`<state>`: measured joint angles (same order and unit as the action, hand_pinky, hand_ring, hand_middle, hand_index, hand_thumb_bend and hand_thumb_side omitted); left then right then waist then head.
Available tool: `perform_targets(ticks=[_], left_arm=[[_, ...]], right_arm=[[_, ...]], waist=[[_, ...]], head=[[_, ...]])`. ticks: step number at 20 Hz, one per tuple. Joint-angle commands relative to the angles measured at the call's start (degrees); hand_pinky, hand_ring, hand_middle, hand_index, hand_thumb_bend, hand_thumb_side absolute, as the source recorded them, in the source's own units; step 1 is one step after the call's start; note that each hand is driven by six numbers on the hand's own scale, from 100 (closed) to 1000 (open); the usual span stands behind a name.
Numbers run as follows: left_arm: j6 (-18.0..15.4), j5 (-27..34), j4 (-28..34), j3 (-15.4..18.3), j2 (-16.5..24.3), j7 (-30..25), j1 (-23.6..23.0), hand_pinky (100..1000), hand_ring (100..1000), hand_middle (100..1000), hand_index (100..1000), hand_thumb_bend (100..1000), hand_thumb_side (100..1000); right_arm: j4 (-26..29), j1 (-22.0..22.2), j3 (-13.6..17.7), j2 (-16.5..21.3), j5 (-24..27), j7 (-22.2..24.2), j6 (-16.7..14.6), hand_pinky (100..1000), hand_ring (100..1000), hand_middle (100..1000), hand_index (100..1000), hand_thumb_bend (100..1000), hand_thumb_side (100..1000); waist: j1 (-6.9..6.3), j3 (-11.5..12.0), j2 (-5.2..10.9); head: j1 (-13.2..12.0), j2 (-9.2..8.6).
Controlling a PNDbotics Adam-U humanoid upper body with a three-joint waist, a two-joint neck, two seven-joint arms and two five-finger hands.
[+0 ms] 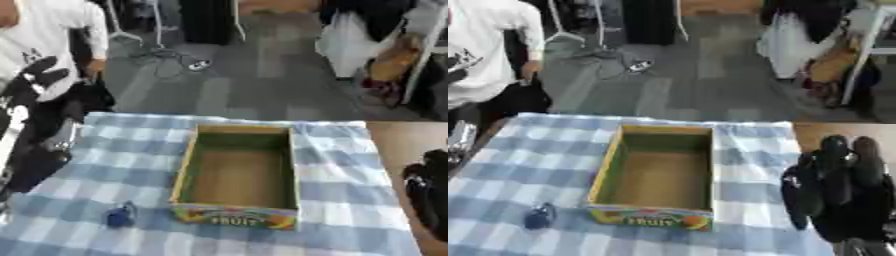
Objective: Pick up objects on the table and place them in the box.
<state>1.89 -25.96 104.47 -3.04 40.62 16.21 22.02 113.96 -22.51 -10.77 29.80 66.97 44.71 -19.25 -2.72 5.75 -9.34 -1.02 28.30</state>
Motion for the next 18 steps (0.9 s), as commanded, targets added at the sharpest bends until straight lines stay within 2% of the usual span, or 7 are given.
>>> perform_targets(ticks=[1, 2, 4, 5, 10, 13, 18], left_arm=[[0.3, -0.3, 0.8, 0.6, 2.3, -0.3, 0.9, 908, 920, 987, 932, 100, 820], [0.2, -0.5, 0.7, 0.4, 2.4, -0.5, 1.2, 908, 920, 987, 932, 100, 820], [0.2, -0.7, 0.4, 0.1, 2.7, -1.0, 1.7, 906, 916, 984, 929, 100, 815], [0.2, -0.9, 0.2, -0.1, 2.9, -1.2, 2.1, 906, 915, 982, 927, 100, 811], [-0.6, -2.0, -1.7, -2.1, 4.9, -4.2, 3.7, 913, 909, 972, 926, 100, 813], [-2.1, -2.6, -4.1, -4.7, 7.2, -11.1, 4.5, 915, 903, 964, 912, 100, 824], [-6.0, -7.4, -8.7, -7.9, 10.8, -21.8, 7.7, 903, 886, 922, 886, 367, 774]], right_arm=[[0.6, -0.9, 1.0, 1.3, -1.4, 7.3, -7.0, 347, 511, 483, 652, 501, 1000], [0.6, -0.8, 1.2, 1.4, -2.6, 7.3, -7.7, 347, 511, 483, 652, 501, 1000], [0.6, -0.6, 1.6, 1.6, -5.9, 7.3, -9.9, 365, 515, 488, 640, 229, 1000], [0.6, -0.5, 1.5, 1.7, -7.9, 7.3, -11.1, 362, 514, 485, 637, 183, 1000], [0.6, 0.1, 0.0, 1.5, -14.4, 7.3, -14.2, 358, 508, 476, 629, 162, 1000], [0.6, 0.0, -0.2, 1.5, -16.7, 7.3, -14.7, 358, 508, 477, 628, 100, 1000], [0.6, -0.2, -1.1, 1.5, -22.4, 7.3, -16.9, 364, 510, 479, 624, 100, 1000]], waist=[[0.02, -0.1, 0.93], [0.02, -0.2, 0.93], [0.01, -0.3, 0.96], [0.0, -0.3, 0.96], [-0.1, -0.5, 0.92], [-0.18, -0.7, 0.86], [-0.43, -1.2, 0.9]], head=[[-0.2, 1.03], [0.2, 1.02], [0.6, 1.22], [0.8, 1.35], [2.2, 2.23], [2.8, 2.27], [3.3, 1.84]])
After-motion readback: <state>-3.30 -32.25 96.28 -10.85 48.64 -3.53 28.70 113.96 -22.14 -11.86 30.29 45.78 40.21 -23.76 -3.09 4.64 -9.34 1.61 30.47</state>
